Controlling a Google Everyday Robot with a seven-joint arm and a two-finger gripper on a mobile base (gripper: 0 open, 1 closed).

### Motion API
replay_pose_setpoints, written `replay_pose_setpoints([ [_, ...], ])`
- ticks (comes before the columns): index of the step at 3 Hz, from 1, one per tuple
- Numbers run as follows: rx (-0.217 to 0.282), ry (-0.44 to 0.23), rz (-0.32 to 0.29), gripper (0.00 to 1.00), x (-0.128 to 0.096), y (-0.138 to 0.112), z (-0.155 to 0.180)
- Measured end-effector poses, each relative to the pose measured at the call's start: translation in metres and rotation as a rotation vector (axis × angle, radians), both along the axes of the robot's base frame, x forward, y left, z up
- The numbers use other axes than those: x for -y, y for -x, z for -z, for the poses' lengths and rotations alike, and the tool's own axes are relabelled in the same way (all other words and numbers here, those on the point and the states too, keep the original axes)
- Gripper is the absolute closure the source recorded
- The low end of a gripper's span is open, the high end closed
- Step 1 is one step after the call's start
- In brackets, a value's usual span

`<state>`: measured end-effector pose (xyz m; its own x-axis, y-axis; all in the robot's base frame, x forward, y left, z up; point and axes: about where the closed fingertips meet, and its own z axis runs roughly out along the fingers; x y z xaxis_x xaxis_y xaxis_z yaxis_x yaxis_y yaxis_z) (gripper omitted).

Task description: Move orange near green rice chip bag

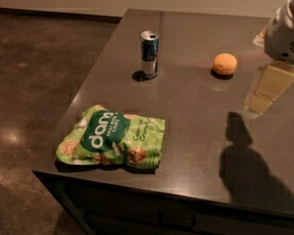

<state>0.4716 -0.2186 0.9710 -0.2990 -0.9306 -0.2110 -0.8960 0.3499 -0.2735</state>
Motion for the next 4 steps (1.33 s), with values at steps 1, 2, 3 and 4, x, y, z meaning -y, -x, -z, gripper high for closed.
replay_pose_setpoints([
  [1,0.036,-0.007,0.094,0.0,0.004,-0.038,0.008],
  [2,0.056,-0.058,0.227,0.0,0.019,-0.073,0.014],
  [3,0.059,-0.117,0.335,0.0,0.038,-0.102,0.025],
  [4,0.074,-0.193,0.429,0.0,0.055,-0.126,0.037],
])
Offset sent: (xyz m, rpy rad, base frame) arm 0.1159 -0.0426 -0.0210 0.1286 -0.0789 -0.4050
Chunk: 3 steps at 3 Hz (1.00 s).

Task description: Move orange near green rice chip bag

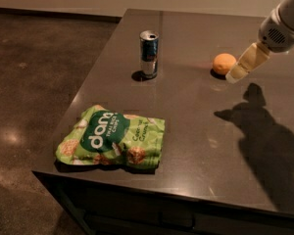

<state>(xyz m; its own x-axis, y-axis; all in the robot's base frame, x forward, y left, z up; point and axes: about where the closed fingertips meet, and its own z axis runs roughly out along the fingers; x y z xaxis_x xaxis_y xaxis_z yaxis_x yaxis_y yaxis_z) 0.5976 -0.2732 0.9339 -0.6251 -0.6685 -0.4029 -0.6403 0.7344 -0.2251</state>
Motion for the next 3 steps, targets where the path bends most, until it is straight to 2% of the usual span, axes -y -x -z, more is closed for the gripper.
replay_pose_setpoints([
  [1,0.035,-0.085,0.06,0.0,0.004,-0.024,0.018],
  [2,0.1,-0.129,0.097,0.0,-0.002,-0.05,0.027],
  [3,0.156,-0.144,0.123,0.0,-0.006,-0.074,0.033],
])
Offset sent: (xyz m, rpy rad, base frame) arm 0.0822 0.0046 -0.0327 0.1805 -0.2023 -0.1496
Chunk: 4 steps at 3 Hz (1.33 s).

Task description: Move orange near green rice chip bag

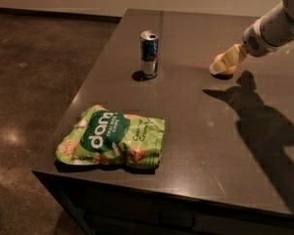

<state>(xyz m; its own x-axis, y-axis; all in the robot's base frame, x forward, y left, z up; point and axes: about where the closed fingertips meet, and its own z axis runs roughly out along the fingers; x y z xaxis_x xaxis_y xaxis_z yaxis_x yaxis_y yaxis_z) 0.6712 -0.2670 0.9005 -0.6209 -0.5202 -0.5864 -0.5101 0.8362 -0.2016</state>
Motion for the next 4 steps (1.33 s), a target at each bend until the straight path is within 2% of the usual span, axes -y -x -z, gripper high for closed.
replay_pose_setpoints([
  [1,0.012,-0.002,0.018,0.0,-0.001,-0.017,0.008],
  [3,-0.048,-0.02,0.032,0.0,-0.003,-0.037,0.034],
  [4,-0.074,-0.033,0.022,0.17,-0.005,-0.041,0.038],
])
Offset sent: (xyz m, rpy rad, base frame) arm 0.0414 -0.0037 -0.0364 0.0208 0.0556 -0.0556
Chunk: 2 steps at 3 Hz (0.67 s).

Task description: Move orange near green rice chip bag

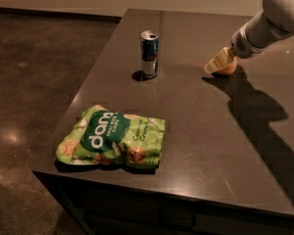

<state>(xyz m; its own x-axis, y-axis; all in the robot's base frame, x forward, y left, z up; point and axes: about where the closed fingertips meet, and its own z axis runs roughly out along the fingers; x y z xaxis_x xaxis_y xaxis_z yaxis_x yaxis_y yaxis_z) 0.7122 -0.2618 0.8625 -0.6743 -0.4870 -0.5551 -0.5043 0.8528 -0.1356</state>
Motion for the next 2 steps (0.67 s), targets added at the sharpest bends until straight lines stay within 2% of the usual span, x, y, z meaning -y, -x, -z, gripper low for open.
replay_pose_setpoints([
  [2,0.0,-0.026,-0.072,0.64,-0.0046,0.0076,-0.0119],
])
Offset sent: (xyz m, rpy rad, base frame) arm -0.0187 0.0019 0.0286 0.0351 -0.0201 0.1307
